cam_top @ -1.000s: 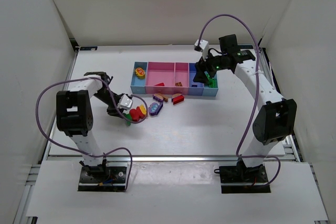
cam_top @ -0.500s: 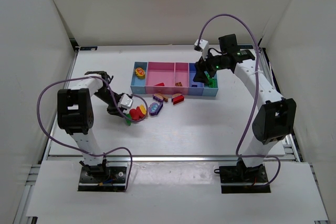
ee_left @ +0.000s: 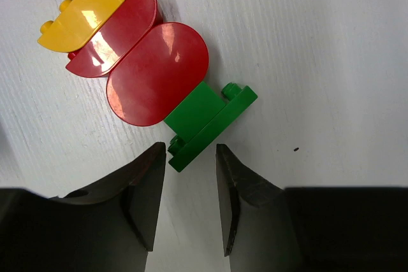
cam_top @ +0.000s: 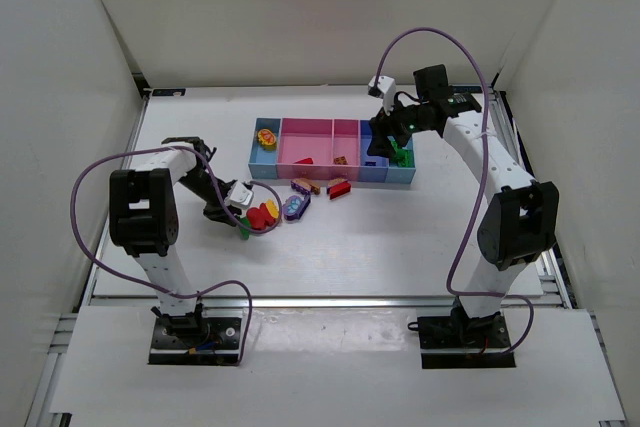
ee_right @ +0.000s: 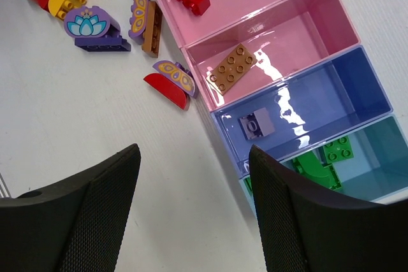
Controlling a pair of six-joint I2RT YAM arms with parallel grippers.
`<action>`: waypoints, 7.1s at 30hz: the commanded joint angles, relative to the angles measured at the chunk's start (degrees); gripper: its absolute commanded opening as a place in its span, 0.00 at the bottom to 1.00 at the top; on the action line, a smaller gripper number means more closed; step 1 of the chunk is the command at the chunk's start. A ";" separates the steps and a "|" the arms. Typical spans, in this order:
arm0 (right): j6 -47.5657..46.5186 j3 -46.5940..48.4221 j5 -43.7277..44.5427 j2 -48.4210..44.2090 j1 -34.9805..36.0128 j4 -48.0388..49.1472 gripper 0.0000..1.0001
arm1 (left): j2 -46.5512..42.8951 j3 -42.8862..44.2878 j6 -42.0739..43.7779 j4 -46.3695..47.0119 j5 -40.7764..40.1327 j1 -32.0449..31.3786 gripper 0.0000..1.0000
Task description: Sort the legos into containers by color
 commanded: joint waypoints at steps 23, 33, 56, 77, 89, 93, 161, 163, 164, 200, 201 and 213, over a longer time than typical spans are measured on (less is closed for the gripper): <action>0.85 1.98 -0.31 0.26 -0.08 -0.53 0.73 | -1.42 -3.15 5.51 -2.26 1.64 -0.86 0.51; 0.76 1.28 -0.13 -0.18 -0.17 -0.27 0.73 | -1.34 -2.89 3.75 -2.26 0.93 -2.71 0.51; 0.50 1.01 0.22 -0.44 -0.08 -0.54 0.72 | 0.07 -1.48 1.91 -1.99 0.23 -3.85 0.11; 38.11 -2.07 -15.86 -1.41 1.94 13.70 0.73 | -34.01 -14.47 -4.32 15.21 12.79 -0.77 0.10; 26.62 6.45 -22.10 3.42 9.41 7.93 0.82 | -54.68 -26.88 -4.42 23.67 18.25 -6.14 0.10; 20.54 9.18 -23.24 4.39 12.48 3.34 0.85 | -55.39 -26.97 -0.66 23.67 19.30 -6.22 0.10; 28.36 14.72 -24.04 16.52 20.13 1.75 0.72 | -41.50 -22.40 24.76 26.39 22.20 -10.27 0.10; 28.27 14.72 -24.12 16.43 20.57 1.75 0.72 | -41.06 -22.31 25.28 26.39 22.20 -10.27 0.10; 28.27 14.64 -24.30 16.52 20.84 1.75 0.71 | -40.89 -22.31 25.46 26.31 22.29 -10.27 0.10; 28.80 15.51 -23.77 16.08 18.03 2.28 0.00 | -42.37 -27.14 28.72 28.51 22.03 -15.89 0.10; 28.80 15.86 -23.69 15.99 16.98 2.28 0.00 | -42.64 -27.41 28.63 28.50 21.94 -16.33 0.10; 26.96 17.10 -22.72 13.01 11.88 1.58 0.00 | -42.47 -26.98 22.66 28.50 18.96 -20.11 0.10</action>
